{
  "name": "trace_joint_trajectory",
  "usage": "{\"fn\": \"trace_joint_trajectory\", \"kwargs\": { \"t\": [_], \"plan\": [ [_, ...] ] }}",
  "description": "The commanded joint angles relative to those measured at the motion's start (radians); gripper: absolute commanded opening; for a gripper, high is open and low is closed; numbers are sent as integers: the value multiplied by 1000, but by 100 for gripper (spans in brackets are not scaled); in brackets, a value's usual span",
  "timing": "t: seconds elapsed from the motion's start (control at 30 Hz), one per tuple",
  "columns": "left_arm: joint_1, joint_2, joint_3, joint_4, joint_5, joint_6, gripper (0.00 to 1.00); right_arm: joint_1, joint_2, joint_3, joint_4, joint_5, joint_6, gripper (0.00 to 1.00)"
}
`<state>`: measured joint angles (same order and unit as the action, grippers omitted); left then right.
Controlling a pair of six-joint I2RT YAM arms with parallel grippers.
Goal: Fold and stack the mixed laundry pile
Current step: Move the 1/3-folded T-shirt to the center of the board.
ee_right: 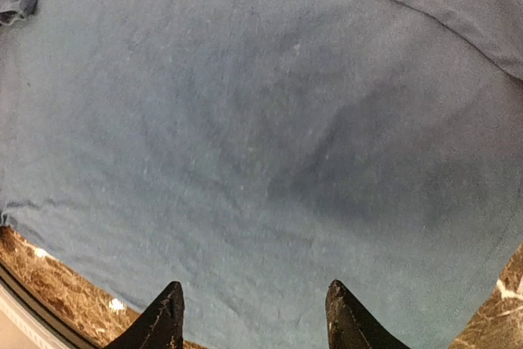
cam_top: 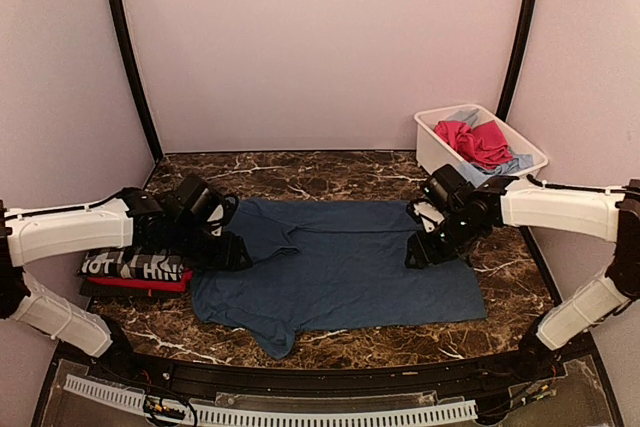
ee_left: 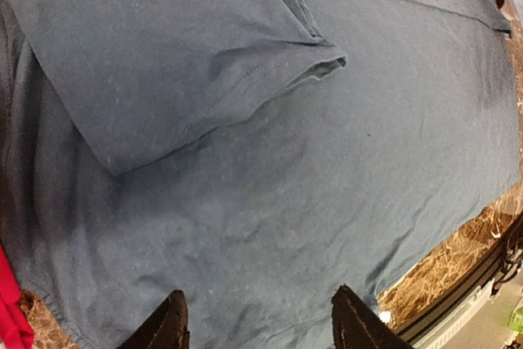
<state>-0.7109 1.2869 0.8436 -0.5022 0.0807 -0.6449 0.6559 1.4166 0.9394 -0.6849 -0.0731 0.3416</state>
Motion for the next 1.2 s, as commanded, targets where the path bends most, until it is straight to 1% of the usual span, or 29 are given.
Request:
{"fn": "trace_joint_trajectory", "kwargs": {
  "t": [0.0, 0.1, 0.17, 0.37, 0.53, 0.73, 0.93, 1.0, 1.1, 1.17],
  "plan": [
    [69, 180, 166, 25, -59, 10, 58, -38, 173, 100, 125, 61, -6, 56],
    [130, 328, 249, 55, -93, 47, 57, -83, 277, 175, 155, 69, -42, 56],
    [167, 400, 295, 78, -57, 60, 56, -111, 336, 231, 155, 99, -63, 56],
    [230, 565, 402, 91, -13, 84, 55, -170, 481, 347, 179, 82, -95, 54],
    [272, 681, 479, 102, 12, 98, 52, -192, 588, 411, 185, 57, -107, 52],
    [324, 788, 579, 82, 46, 120, 50, -206, 680, 515, 153, 56, -121, 52],
    [380, 903, 747, 34, 78, 180, 49, -232, 775, 667, 118, 63, -146, 52],
    [402, 941, 844, 11, 94, 193, 49, -247, 808, 725, 96, 66, -157, 52],
    [417, 956, 932, -33, 99, 215, 49, -254, 800, 804, 57, 70, -183, 52],
    [415, 917, 980, -75, 112, 219, 51, -252, 743, 817, 35, 63, -200, 52]
  ]
}}
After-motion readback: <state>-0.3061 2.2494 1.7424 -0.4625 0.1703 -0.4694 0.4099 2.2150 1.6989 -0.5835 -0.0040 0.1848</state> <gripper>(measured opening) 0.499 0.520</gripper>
